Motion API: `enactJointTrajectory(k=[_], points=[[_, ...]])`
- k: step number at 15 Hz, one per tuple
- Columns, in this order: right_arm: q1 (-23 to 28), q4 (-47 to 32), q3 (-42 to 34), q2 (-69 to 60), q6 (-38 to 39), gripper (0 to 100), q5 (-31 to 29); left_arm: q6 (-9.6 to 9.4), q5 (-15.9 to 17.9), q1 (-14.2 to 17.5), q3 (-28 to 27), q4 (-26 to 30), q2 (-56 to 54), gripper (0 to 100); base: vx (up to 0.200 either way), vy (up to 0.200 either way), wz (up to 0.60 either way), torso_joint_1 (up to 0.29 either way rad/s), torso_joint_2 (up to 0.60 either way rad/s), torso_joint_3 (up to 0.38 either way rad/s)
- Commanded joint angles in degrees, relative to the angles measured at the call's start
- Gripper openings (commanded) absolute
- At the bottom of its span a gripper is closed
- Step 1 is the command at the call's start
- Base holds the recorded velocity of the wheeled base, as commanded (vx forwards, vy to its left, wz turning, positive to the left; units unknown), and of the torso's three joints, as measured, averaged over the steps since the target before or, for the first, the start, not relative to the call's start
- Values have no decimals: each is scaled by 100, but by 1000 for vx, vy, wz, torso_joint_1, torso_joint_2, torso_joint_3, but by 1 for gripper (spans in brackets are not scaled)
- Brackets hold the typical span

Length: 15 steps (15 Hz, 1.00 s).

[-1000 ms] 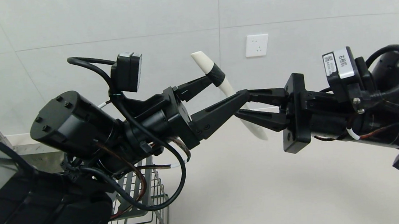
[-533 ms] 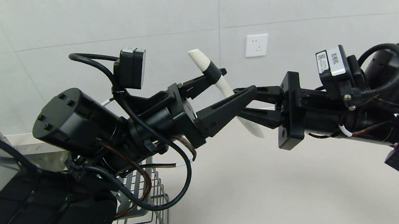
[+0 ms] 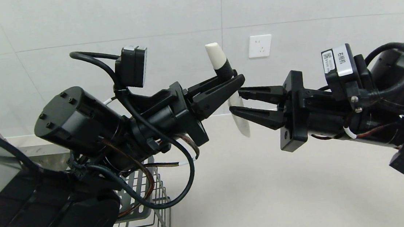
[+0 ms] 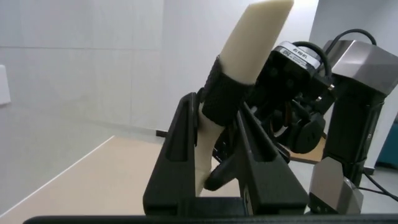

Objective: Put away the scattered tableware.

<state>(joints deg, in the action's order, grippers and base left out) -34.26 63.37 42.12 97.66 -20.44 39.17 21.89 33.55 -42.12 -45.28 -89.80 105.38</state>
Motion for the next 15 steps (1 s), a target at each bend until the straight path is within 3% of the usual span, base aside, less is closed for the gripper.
enactJointTrajectory(k=[1,6,9,12,15], points=[[-72,9,-37,-1,-12,100,-58,-1,3,2,-8,-20,-52,0,0,0,0,0,0,0],[-90,18,-731,-256,14,100,-76,-10,-6,63,19,-20,-96,0,0,0,0,0,0,0],[130,79,-1531,-783,5,100,-85,-282,-50,151,72,-20,-87,0,0,0,0,0,0,0],[666,71,-2322,-1539,-30,100,-102,-634,-446,301,-8,-20,-105,0,0,0,0,0,0,0],[1123,27,-3096,-2392,-56,100,-102,-739,-569,433,186,-20,-404,0,0,0,0,0,0,0]])
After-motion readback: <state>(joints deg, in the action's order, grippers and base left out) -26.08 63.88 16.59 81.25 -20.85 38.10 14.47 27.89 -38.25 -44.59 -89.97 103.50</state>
